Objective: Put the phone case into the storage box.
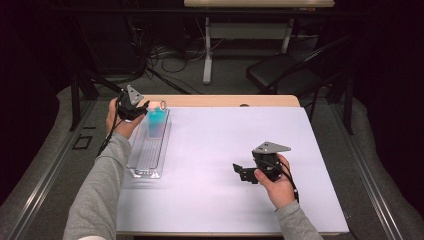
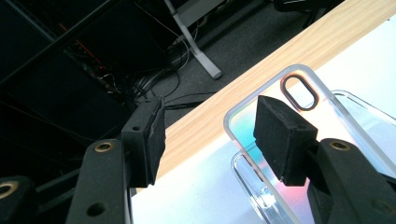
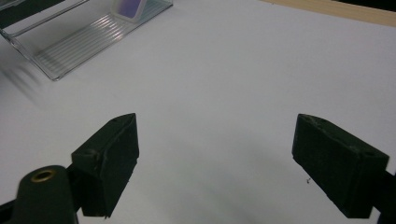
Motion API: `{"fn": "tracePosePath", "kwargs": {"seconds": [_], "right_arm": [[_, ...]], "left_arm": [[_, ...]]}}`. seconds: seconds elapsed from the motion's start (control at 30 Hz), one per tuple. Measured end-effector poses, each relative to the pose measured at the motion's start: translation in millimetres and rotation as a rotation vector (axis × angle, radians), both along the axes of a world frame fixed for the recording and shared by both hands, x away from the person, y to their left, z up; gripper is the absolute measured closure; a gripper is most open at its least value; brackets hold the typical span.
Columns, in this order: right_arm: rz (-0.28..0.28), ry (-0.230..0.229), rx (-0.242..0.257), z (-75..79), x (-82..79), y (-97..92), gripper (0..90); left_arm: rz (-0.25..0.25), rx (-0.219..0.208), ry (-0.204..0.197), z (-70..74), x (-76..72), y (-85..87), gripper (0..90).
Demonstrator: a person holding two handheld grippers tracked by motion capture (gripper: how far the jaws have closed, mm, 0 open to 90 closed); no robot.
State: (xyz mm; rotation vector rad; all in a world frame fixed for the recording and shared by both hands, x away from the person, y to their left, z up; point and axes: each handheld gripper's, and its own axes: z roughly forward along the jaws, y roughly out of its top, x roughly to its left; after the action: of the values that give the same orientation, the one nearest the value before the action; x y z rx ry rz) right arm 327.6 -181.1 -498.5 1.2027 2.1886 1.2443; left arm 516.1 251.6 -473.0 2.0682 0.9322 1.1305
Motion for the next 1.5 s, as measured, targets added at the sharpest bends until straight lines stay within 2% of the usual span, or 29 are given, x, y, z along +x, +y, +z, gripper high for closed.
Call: {"fn": "tracePosePath", "kwargs": {"seconds": [0.27,0.37,0.5,0.7,0.83,1.03,1.17,1.3,1.37,1.5], "right_arm": [[0.003,0.003,-0.003,-0.1,0.2,0.0,14.4],[0.001,0.003,-0.002,-0.3,0.1,0.0,14.5],[0.001,0.0,0.0,0.1,0.1,-0.3,14.5],[0.0,0.001,0.002,0.0,0.1,0.1,14.4],[0.001,0.0,0.005,0.6,0.0,-0.6,14.4],[-0.003,-0.006,0.005,1.8,-0.6,-2.2,14.4],[-0.007,-0.008,0.004,3.6,-1.5,-3.9,14.3],[-0.011,-0.017,0.01,5.5,-2.6,-4.9,14.2],[-0.012,-0.023,0.009,6.6,-3.0,-5.7,14.2],[-0.014,-0.03,0.009,8.6,-3.9,-7.0,13.9]], "left_arm": [[0.022,-0.027,0.036,2.0,-2.4,-0.4,42.4],[0.02,-0.066,0.056,4.4,-3.1,1.1,41.6],[0.012,-0.095,0.071,8.4,-5.8,1.7,41.0],[-0.021,-0.12,0.091,14.4,-12.4,-1.6,40.2],[-0.038,-0.152,0.101,20.2,-17.8,-4.2,38.3],[-0.068,-0.238,0.125,30.9,-27.1,-6.8,34.7],[-0.102,-0.281,0.164,37.3,-33.4,-8.3,30.4],[-0.139,-0.343,0.192,43.7,-39.9,-8.5,30.3],[-0.165,-0.372,0.214,46.3,-42.8,-8.9,27.0],[-0.206,-0.391,0.243,50.1,-50.2,-12.8,20.2]]}}
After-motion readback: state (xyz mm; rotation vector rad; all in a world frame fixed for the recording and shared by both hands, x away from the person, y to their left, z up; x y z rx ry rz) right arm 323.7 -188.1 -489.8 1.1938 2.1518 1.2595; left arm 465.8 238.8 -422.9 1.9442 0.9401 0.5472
